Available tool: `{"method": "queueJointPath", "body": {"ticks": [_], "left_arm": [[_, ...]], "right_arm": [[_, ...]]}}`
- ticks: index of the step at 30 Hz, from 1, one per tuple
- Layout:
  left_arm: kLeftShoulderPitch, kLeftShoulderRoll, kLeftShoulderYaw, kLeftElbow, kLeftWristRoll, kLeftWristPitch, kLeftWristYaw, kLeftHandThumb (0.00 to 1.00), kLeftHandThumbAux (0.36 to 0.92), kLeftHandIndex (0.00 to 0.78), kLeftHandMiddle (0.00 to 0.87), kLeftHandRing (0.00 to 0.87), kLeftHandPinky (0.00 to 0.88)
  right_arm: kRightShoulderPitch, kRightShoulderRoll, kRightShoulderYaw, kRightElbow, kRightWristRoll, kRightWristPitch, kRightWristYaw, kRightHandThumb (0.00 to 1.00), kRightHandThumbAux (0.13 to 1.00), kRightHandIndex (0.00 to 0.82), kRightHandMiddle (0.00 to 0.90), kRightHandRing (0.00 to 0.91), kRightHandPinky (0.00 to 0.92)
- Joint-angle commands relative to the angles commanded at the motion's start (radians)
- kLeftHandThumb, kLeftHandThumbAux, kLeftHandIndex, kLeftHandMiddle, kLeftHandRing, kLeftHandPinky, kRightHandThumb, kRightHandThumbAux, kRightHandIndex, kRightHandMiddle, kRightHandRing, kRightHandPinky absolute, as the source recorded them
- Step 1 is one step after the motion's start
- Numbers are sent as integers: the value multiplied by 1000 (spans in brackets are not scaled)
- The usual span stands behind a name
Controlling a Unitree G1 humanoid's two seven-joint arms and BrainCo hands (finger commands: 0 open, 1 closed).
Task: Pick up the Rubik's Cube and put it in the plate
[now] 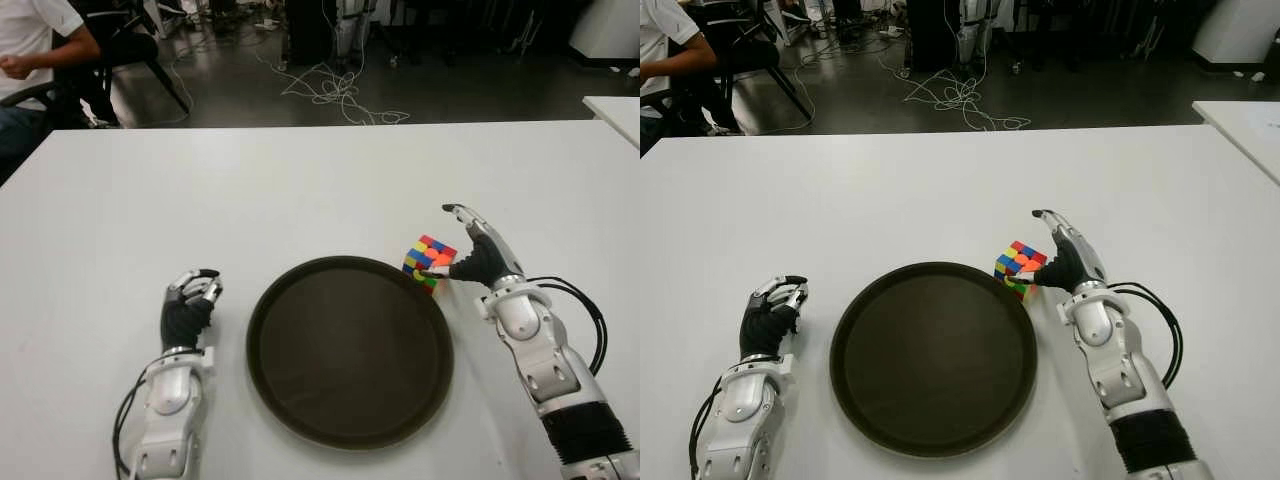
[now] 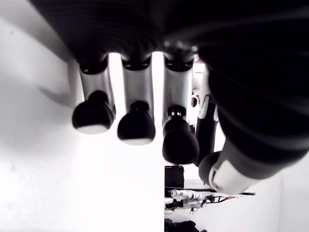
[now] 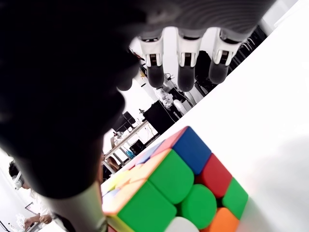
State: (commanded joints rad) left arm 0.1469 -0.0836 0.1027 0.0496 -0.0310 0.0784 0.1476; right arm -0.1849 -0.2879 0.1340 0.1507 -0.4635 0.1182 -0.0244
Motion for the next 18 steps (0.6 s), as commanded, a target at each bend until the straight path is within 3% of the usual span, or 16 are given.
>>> {"method": "queueJointPath", "body": {"ticks": [18], "left_arm": [[3,5,-2,-5,-4,3,-19,712,704,443,831,839,837]], "right_arm": [[-1,-2,4,-5,5,3,5,0,893,91,97,93,110]]}}
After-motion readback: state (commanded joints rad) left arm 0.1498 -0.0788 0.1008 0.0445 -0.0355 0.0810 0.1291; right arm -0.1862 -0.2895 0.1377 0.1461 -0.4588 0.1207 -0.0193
